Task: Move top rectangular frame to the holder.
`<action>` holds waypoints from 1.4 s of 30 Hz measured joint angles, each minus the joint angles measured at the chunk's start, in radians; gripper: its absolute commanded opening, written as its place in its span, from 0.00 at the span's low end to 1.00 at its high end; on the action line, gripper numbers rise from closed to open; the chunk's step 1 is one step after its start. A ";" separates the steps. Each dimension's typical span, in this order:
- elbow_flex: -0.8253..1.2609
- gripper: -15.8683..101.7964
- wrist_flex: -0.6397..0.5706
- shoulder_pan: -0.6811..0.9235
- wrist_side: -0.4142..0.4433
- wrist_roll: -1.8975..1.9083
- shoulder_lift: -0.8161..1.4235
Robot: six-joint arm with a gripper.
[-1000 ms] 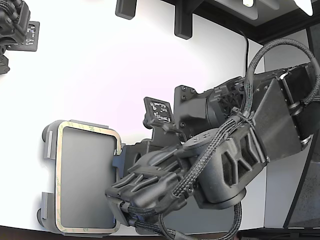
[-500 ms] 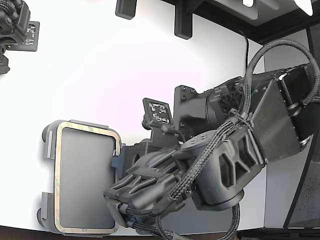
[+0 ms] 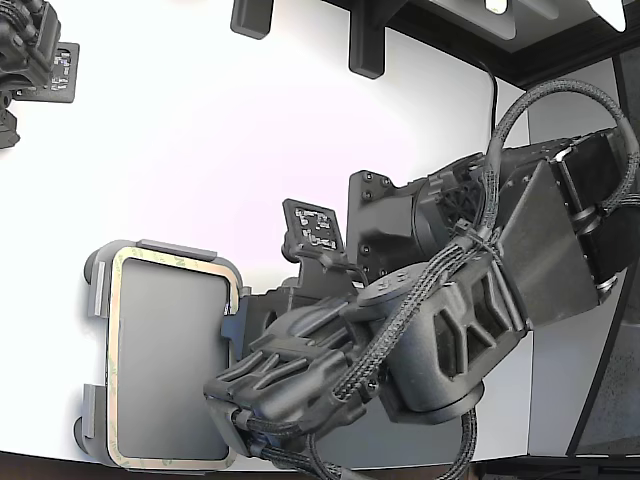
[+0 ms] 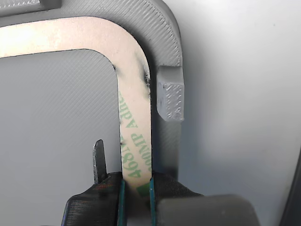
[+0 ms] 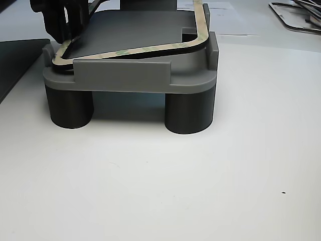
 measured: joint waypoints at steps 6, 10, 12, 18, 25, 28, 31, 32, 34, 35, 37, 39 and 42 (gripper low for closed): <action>0.000 0.09 0.000 0.000 0.000 0.000 -0.002; 0.000 0.12 0.000 0.000 0.000 -0.003 -0.002; 0.000 0.19 0.000 0.000 0.000 -0.005 -0.002; -0.005 0.99 0.000 0.000 0.009 -0.015 -0.002; -0.049 0.98 0.000 0.000 0.074 -0.046 -0.014; -0.066 0.98 0.000 0.000 0.104 -0.049 -0.014; -0.071 0.99 0.000 0.000 0.115 -0.052 -0.012; -0.071 0.99 0.000 0.000 0.115 -0.052 -0.011; -0.072 0.99 0.000 0.000 0.115 -0.057 0.003; -0.072 0.99 0.000 0.005 0.115 -0.058 0.014; -0.067 0.99 0.000 0.017 0.126 -0.064 0.043; -0.048 0.99 0.000 0.032 0.140 -0.086 0.081; 0.014 0.99 0.000 0.041 0.172 -0.152 0.160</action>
